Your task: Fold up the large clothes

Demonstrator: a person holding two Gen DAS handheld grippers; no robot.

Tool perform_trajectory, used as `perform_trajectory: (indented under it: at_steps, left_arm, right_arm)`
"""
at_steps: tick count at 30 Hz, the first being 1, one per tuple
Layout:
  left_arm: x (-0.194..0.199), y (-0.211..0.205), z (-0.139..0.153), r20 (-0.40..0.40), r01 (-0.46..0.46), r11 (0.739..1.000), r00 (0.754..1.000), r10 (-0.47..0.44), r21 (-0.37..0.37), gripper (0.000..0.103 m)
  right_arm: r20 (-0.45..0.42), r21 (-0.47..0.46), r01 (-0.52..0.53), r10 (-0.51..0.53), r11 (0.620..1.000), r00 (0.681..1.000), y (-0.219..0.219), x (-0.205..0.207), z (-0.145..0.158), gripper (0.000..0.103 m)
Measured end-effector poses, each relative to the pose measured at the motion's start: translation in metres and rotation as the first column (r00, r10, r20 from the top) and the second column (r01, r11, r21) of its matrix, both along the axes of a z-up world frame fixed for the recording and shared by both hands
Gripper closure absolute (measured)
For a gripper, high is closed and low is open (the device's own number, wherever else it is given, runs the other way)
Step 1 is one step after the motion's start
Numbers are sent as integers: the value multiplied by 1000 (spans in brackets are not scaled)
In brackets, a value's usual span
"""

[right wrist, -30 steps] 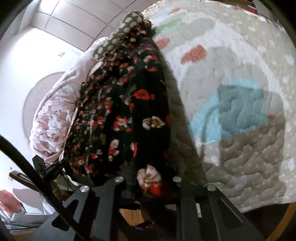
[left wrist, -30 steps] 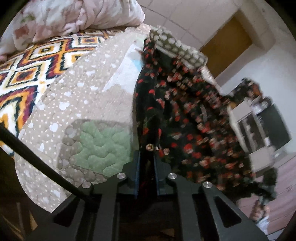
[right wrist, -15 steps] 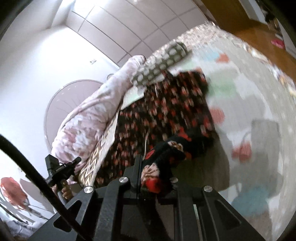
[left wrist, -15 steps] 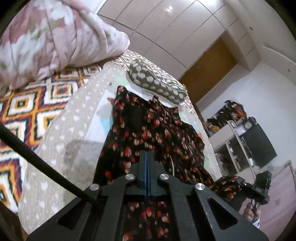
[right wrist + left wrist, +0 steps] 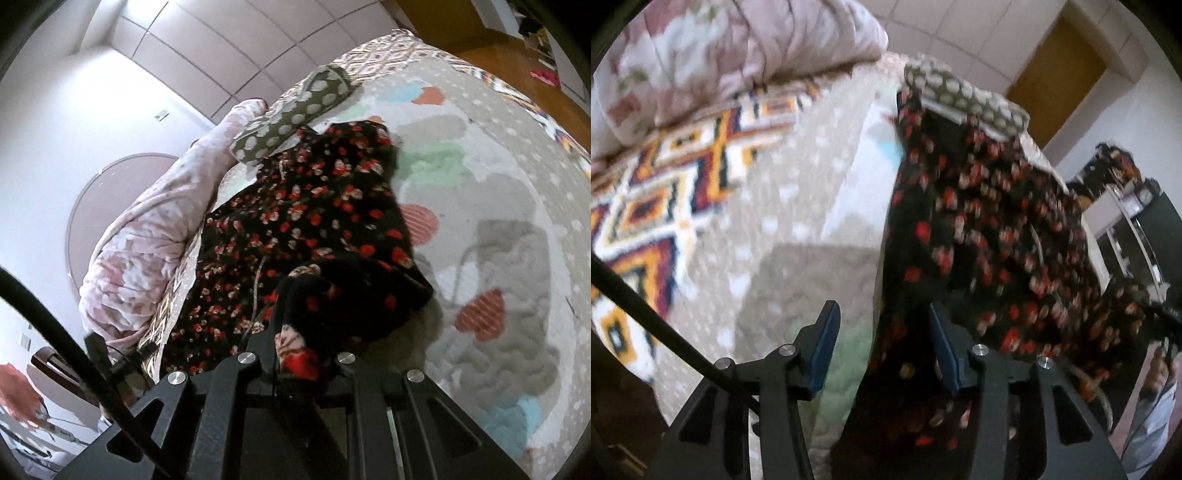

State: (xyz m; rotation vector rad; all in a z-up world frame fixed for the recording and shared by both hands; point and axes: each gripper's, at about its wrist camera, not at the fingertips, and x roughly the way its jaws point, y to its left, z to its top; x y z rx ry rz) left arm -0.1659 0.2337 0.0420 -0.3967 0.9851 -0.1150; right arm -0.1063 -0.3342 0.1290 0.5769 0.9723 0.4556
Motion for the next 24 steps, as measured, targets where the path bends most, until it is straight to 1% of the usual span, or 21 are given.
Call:
perform_trajectory:
  at_steps: [1,2,3,6,8,10,11,12,13,14,15,18,20,21,23,24]
  left_arm:
    - [-3,0,-8,-13,17,999,1000,-18,-41,54]
    - [-6,-1,-13,-16,32,996,999,-33,-80,49]
    - [-9,-2,-14,-8,41,995,999,-42,-96,45]
    - [-22,-10,-15,17,93,986,996,-91,-141,38]
    - [-29,-16,-17,15,111,983,994,-110,-145,38]
    - [-34,-25,-17,7,129,986,992,-129,-101,38]
    - [-35,-30,-16,2,138,988,990,-138,-67,46]
    - [-36,-31,-15,-8,130,990,991,-130,-46,63]
    - [-36,-30,-16,-20,120,992,992,-121,-41,73]
    - [-36,-27,-16,-27,112,992,993,-114,-60,86]
    - [-36,-22,-16,-27,105,988,994,-109,-114,91]
    - [-36,-15,-8,-18,85,978,996,-90,-190,93]
    - [-34,-13,9,11,88,967,996,-88,-238,93]
    - [-29,-12,23,40,97,960,995,-89,-261,93]
    - [-15,-12,45,81,109,957,993,-90,-271,93]
    - [-2,-12,61,108,116,954,990,-89,-276,93]
  right_arm:
    - [-4,-1,4,-4,1000,1000,-1,-3,-2,90]
    - [-8,-2,7,-7,1000,1000,-2,-5,-3,90]
    - [-11,-2,10,-10,1000,1000,-3,-8,-5,90]
    - [-17,-2,21,-21,1000,1000,-4,-16,-10,90]
    - [-23,-2,28,-28,1000,999,-5,-21,-13,90]
    - [-29,-3,36,-36,999,999,-6,-27,-17,90]
    - [-34,-4,41,-41,999,999,-7,-30,-19,90]
    - [-37,-3,44,-44,999,998,-8,-32,-21,90]
    - [-41,-3,47,-47,999,998,-9,-34,-23,90]
    - [-46,-3,50,-50,999,998,-10,-35,-24,90]
    - [-50,-4,52,-52,999,997,-11,-36,-26,90]
    - [-58,0,53,-53,999,997,-13,-38,-28,90]
    - [-55,14,43,-42,999,998,-13,-37,-22,90]
    - [-48,22,37,-36,999,998,-13,-36,-18,90]
    - [-11,40,20,-20,999,1000,-11,-29,2,90]
    - [6,44,14,-15,999,1000,-9,-25,11,90]
